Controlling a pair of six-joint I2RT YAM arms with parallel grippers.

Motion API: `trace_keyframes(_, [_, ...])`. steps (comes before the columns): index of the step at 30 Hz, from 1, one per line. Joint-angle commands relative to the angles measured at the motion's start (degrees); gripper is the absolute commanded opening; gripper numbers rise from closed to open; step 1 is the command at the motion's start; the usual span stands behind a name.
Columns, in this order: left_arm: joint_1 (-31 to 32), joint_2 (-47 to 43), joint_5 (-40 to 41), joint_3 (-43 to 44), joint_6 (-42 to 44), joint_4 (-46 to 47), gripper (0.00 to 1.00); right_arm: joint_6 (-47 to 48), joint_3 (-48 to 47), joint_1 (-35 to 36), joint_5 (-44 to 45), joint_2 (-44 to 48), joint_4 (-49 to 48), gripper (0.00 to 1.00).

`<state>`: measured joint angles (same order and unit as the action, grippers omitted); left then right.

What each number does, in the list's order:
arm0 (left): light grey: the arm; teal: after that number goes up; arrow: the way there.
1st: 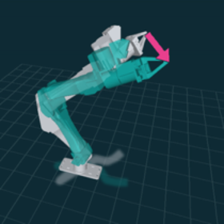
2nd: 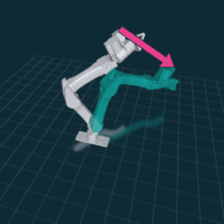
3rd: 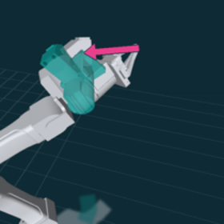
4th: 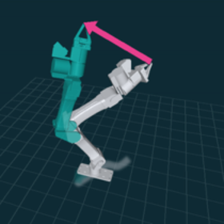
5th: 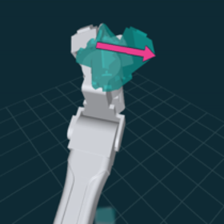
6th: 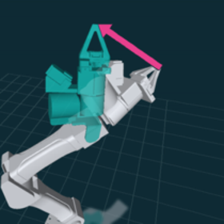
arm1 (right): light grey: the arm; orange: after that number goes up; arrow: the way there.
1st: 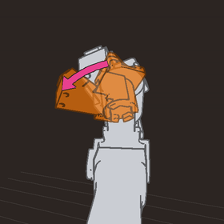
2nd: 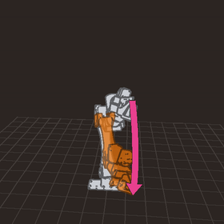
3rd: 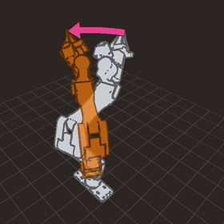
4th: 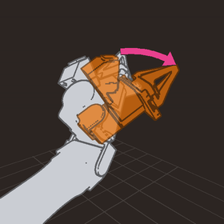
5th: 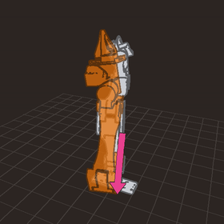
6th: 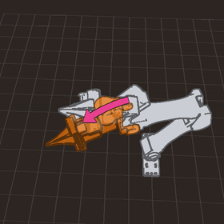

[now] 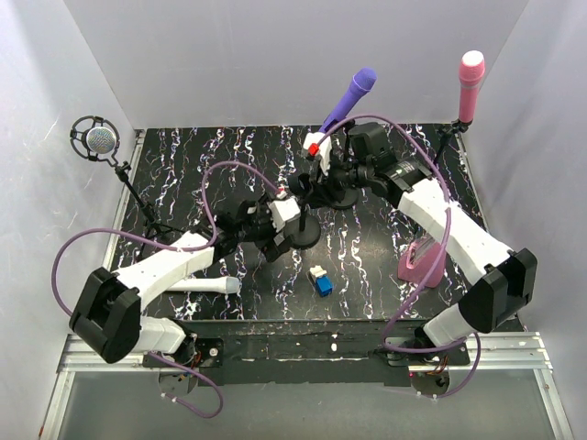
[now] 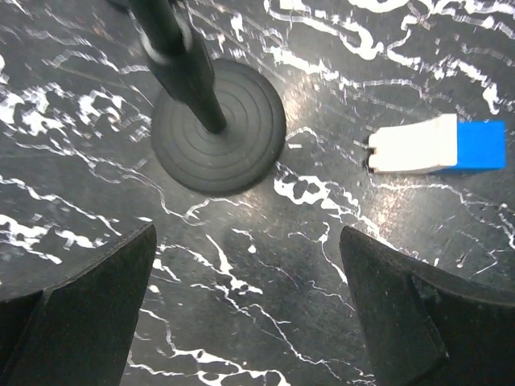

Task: Remove the microphone from the stand

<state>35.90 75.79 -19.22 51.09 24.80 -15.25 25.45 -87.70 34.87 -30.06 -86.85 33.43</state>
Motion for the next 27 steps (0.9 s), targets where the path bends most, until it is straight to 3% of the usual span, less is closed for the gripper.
trace_keyframes(1, [0.2, -1.0, 0.9, -7.3, -2.6, 17.8, 0.98, 1.6, 8.0, -0.2, 0.5, -1.9, 0.9, 0.01])
trace_keyframes(9, [-2.0, -3.9, 2.9, -1.8, -3.4, 3.7, 0.98, 1.6, 6.2, -0.2, 0.5, -8.9, 0.9, 0.01])
trace_keyframes(13, [-3.9, -6.3, 2.3, 0.4, -1.4, -0.8, 0.98, 1.6, 7.9, -0.3, 0.5, -7.5, 0.9, 0.01])
trace_keyframes(19, [-4.1, -5.7, -0.8, 2.3, -3.6, 1.5, 0.98, 1.6, 4.3, -0.7, 0.5, -7.3, 0.9, 0.01])
trace_keyframes(27, [-4.1, -0.2, -4.2, 4.8, -5.7, 11.7, 0.98, 1.6, -5.7, -1.6, 0.5, -7.0, 0.9, 0.01])
